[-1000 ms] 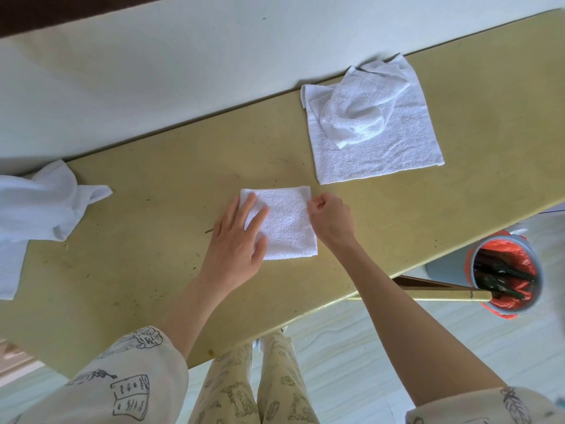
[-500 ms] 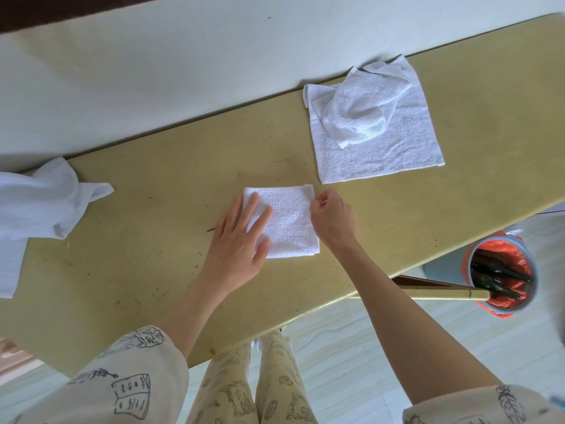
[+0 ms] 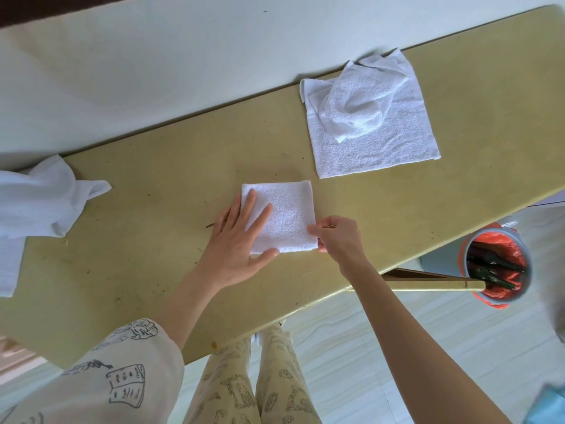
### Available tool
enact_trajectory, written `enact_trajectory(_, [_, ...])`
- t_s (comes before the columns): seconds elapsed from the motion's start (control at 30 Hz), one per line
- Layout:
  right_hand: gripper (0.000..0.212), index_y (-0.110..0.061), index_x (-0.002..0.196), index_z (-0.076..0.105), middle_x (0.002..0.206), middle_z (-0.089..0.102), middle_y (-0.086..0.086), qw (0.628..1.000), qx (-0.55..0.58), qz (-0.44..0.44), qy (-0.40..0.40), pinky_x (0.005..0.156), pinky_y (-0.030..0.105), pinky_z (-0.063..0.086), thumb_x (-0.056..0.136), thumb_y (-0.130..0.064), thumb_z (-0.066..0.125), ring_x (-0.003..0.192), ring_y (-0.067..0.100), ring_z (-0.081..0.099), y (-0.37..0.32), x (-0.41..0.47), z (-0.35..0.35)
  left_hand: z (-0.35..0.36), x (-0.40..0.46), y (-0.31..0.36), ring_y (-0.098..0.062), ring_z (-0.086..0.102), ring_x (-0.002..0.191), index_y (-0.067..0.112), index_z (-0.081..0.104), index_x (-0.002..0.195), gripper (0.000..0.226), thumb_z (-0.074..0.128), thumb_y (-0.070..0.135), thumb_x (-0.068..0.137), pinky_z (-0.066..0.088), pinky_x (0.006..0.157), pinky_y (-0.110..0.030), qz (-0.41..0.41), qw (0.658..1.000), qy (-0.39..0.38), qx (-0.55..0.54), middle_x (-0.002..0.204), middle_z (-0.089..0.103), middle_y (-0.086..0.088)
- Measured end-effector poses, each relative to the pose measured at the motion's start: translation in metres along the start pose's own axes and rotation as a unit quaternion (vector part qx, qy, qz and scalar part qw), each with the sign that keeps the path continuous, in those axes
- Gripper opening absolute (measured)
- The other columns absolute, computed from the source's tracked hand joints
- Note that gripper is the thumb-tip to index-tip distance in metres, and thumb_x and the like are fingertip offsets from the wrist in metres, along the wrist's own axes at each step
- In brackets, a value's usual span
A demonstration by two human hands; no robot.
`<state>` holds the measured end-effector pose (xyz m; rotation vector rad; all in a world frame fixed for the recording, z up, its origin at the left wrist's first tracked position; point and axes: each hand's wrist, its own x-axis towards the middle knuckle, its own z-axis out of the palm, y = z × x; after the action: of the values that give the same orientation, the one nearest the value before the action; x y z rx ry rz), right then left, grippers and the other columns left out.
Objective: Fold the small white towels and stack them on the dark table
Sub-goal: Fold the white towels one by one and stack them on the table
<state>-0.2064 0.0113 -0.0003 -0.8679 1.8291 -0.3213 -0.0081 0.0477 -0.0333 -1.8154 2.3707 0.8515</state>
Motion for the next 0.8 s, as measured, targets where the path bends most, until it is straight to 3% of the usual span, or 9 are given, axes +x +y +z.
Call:
enact_trajectory(0.07, [0.006,-0.01,0.083,0.063,0.064,0.06,0.001,1.0,0.004,-0.008,0.007,0.08,0.038,0.054,0.081,-0.014,0.066,0.064,0.016,0.057,0.001,-0.001,0.001,0.0,-0.004,-0.006,-0.015,-0.026,0.14,0.037,-0.01,0.145,0.078,0.024,0.066,0.081,-0.008,0.115,-0.033,0.029,0.999,0.006,0.016,0.153,-0.027,0.004])
enact_trajectory(0.13, [0.007,-0.012,0.084,0.064,0.063,0.059,-0.001,1.0,0.0,-0.017,0.01,0.077,0.035,0.053,0.08,-0.016,0.067,0.064,0.015,0.056,0.002,-0.002,0.001,0.001,-0.008,-0.013,-0.017,-0.022,0.142,0.034,-0.001,0.147,0.07,0.031,0.05,0.088,-0.003,0.116,-0.036,0.046,0.998,0.013,0.028,0.154,-0.023,0.001])
enact_trajectory(0.23, [0.006,-0.015,0.082,0.064,0.064,0.062,-0.001,1.0,0.0,-0.022,0.013,0.075,0.036,0.052,0.079,-0.018,0.068,0.067,0.016,0.059,0.004,-0.003,0.002,0.003,-0.012,-0.017,-0.018,-0.017,0.143,0.031,0.003,0.148,0.06,0.022,0.031,0.091,-0.001,0.117,-0.037,0.044,0.998,0.024,0.031,0.155,-0.019,0.0])
enact_trajectory(0.53, [0.006,-0.013,0.08,0.061,0.067,0.059,-0.002,0.999,-0.012,-0.041,0.02,0.063,0.024,0.043,0.081,-0.016,0.067,0.062,0.014,0.054,0.004,-0.003,0.004,0.01,-0.018,-0.016,-0.017,-0.016,0.143,0.028,-0.003,0.148,0.058,0.006,0.029,0.091,-0.004,0.118,-0.038,0.029,0.999,0.025,0.015,0.155,-0.018,0.003])
enact_trajectory(0.8, [0.007,-0.015,0.079,0.058,0.086,0.064,0.007,0.994,-0.057,-0.081,0.035,0.057,0.018,0.036,0.082,-0.016,0.064,0.076,0.019,0.056,0.005,-0.006,0.011,0.013,-0.022,-0.015,-0.017,-0.013,0.144,0.022,-0.007,0.148,0.06,0.007,0.026,0.09,-0.008,0.116,-0.036,0.02,0.999,0.03,0.03,0.157,-0.014,0.001])
